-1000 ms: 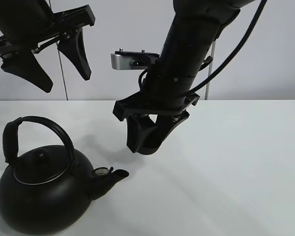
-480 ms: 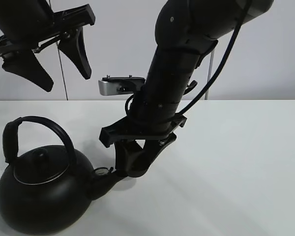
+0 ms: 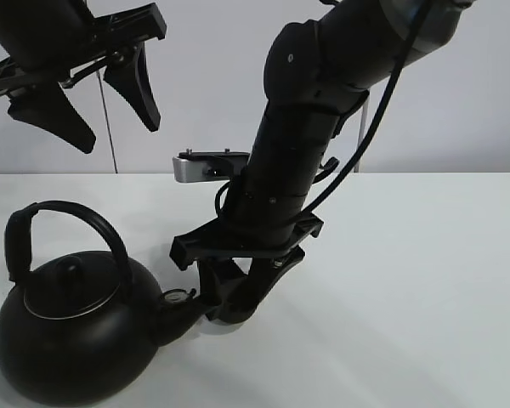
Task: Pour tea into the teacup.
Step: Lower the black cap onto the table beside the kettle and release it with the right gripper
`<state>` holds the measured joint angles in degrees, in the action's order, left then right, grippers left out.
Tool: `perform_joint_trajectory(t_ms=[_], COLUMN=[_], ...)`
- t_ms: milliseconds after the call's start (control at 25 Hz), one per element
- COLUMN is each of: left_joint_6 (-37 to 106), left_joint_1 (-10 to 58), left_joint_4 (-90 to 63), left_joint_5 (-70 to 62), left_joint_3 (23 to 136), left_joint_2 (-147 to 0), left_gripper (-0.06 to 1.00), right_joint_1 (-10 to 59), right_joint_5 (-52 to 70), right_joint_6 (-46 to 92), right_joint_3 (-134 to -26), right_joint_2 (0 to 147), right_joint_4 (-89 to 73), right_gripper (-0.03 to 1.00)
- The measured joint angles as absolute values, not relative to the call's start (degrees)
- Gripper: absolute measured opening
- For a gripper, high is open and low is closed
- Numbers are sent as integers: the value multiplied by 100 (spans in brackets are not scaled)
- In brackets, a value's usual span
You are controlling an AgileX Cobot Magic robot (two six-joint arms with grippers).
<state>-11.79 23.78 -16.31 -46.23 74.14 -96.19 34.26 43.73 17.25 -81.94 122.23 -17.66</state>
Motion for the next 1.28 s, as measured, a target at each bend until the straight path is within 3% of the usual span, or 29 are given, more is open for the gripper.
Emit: perform_joint_trajectory(t_ms=[1280], left_joint_6=[-1179], left_joint_1=[2378], left_joint_4=[-1631], left_joint_5=[-4584], left_joint_3=[7414], left_joint_2=[-9619], left_gripper=[49], right_joint_1=[3426], right_joint_5=[4665], right_joint_6=[1721], right_joint_3=[-8213], right_joint_2=[12228], right_joint_4=[-1760], right_gripper=[43])
